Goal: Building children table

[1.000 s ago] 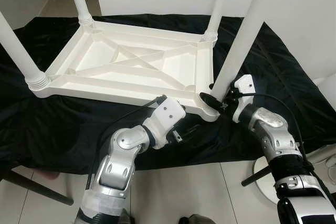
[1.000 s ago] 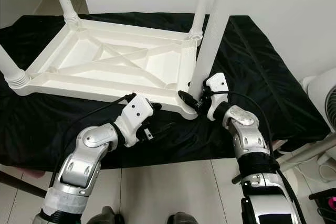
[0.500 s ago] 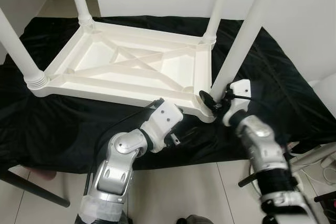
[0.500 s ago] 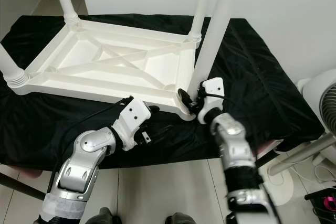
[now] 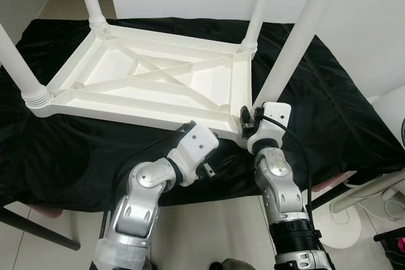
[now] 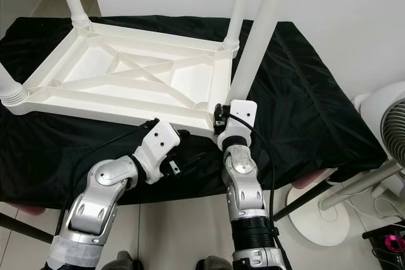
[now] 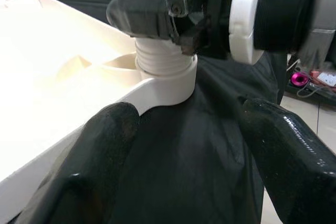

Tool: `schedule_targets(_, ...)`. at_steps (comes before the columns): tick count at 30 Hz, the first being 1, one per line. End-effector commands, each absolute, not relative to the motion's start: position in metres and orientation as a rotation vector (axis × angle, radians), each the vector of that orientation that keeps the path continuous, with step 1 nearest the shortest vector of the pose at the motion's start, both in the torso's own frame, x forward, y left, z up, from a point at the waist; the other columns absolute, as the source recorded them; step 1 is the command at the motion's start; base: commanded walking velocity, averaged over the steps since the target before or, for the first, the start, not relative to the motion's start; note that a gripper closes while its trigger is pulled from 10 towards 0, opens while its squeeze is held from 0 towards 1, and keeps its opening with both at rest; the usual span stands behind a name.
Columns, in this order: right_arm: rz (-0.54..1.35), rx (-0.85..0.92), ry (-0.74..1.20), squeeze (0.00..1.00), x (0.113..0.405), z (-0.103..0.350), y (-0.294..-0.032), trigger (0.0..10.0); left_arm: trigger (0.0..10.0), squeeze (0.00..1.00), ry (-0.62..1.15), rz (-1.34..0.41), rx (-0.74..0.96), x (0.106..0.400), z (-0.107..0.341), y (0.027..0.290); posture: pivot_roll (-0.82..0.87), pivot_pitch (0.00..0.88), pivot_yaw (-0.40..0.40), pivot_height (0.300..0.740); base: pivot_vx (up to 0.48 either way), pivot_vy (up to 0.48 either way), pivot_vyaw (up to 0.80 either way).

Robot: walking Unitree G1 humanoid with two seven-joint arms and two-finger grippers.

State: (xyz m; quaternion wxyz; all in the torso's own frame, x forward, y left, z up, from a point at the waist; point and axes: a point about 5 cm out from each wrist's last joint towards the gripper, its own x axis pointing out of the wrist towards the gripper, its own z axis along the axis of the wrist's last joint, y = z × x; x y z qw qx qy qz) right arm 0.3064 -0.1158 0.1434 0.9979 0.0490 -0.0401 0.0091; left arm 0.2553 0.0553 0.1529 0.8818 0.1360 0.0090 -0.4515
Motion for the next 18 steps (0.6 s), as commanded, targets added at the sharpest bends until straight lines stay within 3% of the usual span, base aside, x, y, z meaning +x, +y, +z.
schedule_targets(1, 0.066, 0.124, -0.029, 1.0, 0.301, 0.131, -0.111, 10.0, 10.0, 0.0, 0.003, -0.755, 0.27, 0.26, 0.154, 0.059, -0.05, 0.064, -0.042, 0.74, 0.0, 0.0, 0.0)
schedule_targets(9, 0.126, 0.159, -0.071, 1.0, 0.293, 0.136, -0.135, 10.0, 10.0, 0.0, -0.003, -0.753, 0.273, 0.261, 0.155, 0.059, -0.05, 0.056, -0.044, 0.74, 0.0, 0.0, 0.0)
schedule_targets(10, 0.216, 0.111, -0.074, 0.0, 0.29, 0.135, -0.142, 10.0, 10.0, 0.0, -0.004, -0.753, 0.275, 0.261, 0.156, 0.06, -0.05, 0.056, -0.037, 0.74, 0.0, 0.0, 0.0)
schedule_targets(18, 0.455, -0.005, -0.096, 0.0, 0.289, 0.139, -0.159, 10.0, 10.0, 0.0, -0.004, -0.76, 0.281, 0.262, 0.156, 0.061, -0.06, 0.051, -0.02, 0.74, 0.0, 0.0, 0.0)
